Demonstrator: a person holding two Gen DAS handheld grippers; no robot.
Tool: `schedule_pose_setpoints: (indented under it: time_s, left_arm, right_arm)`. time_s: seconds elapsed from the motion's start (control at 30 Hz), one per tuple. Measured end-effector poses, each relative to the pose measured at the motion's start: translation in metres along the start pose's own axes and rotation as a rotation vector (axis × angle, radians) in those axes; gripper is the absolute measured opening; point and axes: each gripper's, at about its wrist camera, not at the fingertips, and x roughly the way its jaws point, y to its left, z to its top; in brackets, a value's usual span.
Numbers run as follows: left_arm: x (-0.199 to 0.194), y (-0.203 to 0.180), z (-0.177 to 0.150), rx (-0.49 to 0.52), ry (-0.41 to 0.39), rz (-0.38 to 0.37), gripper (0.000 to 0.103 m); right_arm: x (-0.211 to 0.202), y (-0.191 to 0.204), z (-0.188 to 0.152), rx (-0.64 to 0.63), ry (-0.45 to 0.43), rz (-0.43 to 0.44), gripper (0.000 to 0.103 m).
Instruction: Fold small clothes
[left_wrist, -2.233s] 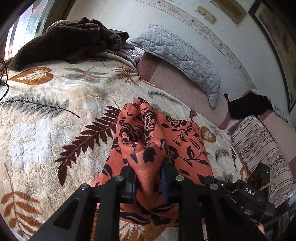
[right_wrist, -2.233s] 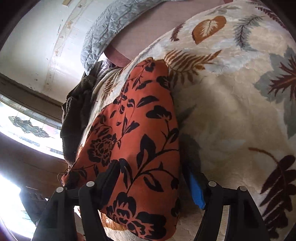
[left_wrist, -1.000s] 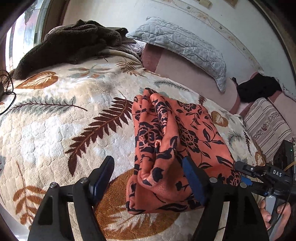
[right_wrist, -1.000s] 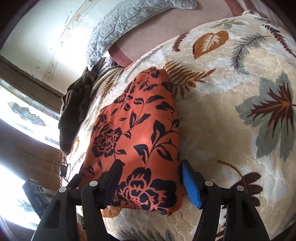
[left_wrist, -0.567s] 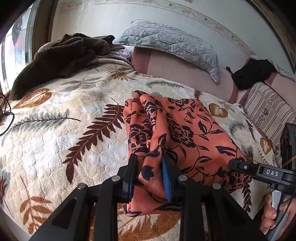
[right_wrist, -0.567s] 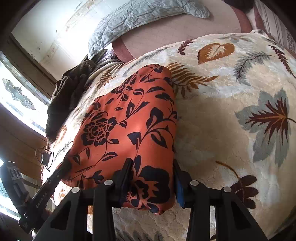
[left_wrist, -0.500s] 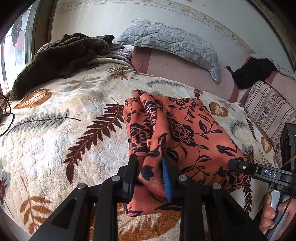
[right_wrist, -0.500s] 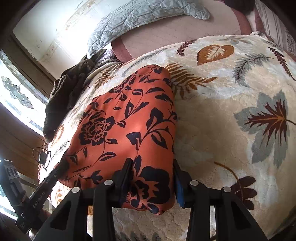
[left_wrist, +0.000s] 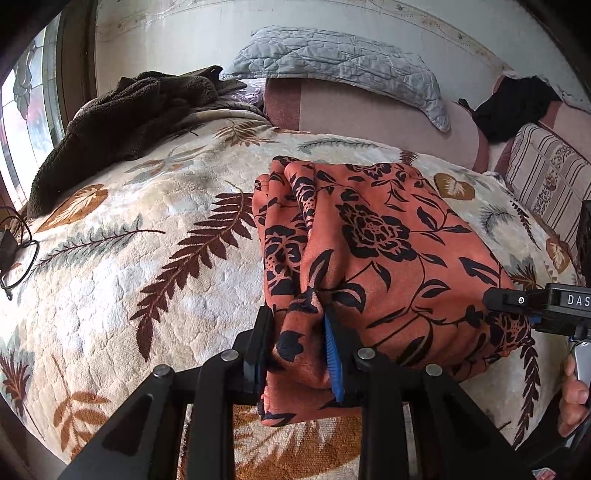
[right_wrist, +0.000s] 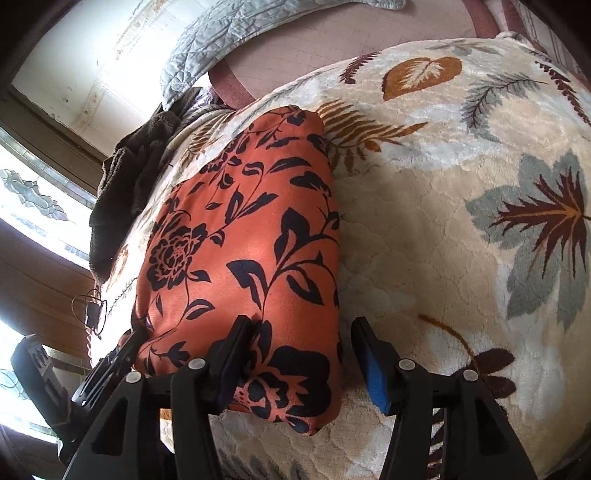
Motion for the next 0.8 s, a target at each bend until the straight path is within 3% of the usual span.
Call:
schedule_pose_setpoints:
  time_s: [0.2,0.27,0.47,0.63,0.8]
  left_arm:
    - [-0.001,-0.001,0.0,0.003,-0.001,0.011,0.03]
    - [-0.001,-0.001,0.001,0.011,-0.002,0.03,0.035]
    - [-0.006,0.005,0.007,-0.007,0.018,0.059,0.058]
    - [-0.023,0.011,0.031,-0.074,0.046,-0.03,0.078]
    - [-0.008,0.022,0.08,-0.164,0.093,-0.114,0.086]
  right_arm:
    - [-0.014,0.006,0.02,-0.012,-0.03,-0.01,0.062]
    - [-0.015,0.005,0.032,0.005,-0.047,0.003,0.067]
    - [0.0,0.003,0.064,0.039,-0.052,0.037,0.067]
    - [0.018,-0.002,0.078,0.069,-0.04,0.102,0.067]
    - [0.029,-0.006,0.09,0.104,-0.035,0.143,0.069]
